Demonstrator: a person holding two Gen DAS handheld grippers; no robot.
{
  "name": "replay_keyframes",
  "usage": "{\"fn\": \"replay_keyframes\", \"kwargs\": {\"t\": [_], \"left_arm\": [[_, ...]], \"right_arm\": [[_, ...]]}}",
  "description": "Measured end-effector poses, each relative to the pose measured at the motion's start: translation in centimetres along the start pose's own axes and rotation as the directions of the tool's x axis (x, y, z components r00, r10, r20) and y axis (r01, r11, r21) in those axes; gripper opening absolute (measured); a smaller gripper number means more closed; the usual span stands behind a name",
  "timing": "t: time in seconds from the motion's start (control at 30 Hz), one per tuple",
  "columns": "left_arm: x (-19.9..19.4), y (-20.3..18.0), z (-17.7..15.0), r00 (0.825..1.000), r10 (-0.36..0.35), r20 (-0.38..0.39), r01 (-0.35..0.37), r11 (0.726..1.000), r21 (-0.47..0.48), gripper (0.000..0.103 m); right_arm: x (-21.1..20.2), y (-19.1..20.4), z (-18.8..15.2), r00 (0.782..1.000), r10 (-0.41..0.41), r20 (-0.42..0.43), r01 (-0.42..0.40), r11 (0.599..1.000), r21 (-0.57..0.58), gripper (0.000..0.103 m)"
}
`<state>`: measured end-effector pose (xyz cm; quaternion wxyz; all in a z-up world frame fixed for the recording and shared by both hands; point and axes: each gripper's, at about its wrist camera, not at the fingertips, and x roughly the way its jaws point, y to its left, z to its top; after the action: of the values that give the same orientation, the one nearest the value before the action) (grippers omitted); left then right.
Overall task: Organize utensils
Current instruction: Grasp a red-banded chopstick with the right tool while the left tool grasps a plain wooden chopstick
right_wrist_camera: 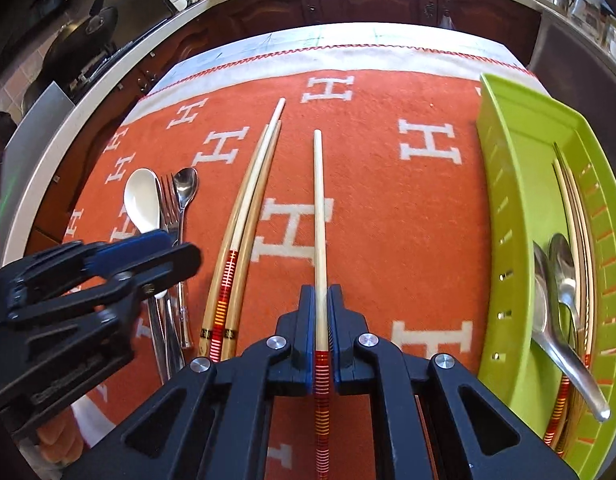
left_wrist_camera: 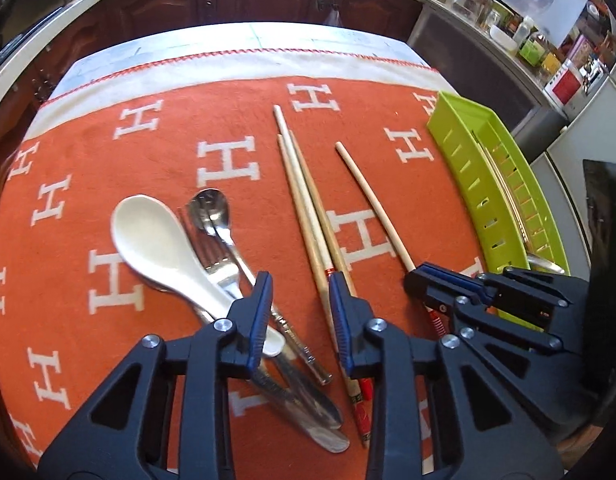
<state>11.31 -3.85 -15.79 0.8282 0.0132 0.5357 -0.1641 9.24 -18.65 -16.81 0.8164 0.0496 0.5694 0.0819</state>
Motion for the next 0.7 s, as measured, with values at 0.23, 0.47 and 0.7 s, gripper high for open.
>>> {"fn": "replay_keyframes", "kwargs": {"t": [0.23, 0.47, 0.7], "left_arm": [[1.5, -0.6, 0.1, 0.999, 0.040, -0.026, -0.040, 0.999, 0.018, 0.023], [1.8, -1.3, 0.3, 0.996, 0.088, -0.032, -0.086, 0.995, 0.046, 0.024], [2.6, -2.4, 0.4, 0.977, 0.210, -0.042, -0.205, 0.974, 0.100, 0.020]], "right_arm": [[0.0, 0.0, -0.2, 1.000, 0.014, 0.007, -0.014, 1.000, 0.014, 0.006], [-0.1, -0.3, -0.3, 1.000, 0.029, 0.013, -0.029, 0.999, 0.021, 0.006], [-0.2, -0.5, -0.4, 0.999, 0.039, 0.018, -0.040, 0.999, 0.034, 0.006]]}}
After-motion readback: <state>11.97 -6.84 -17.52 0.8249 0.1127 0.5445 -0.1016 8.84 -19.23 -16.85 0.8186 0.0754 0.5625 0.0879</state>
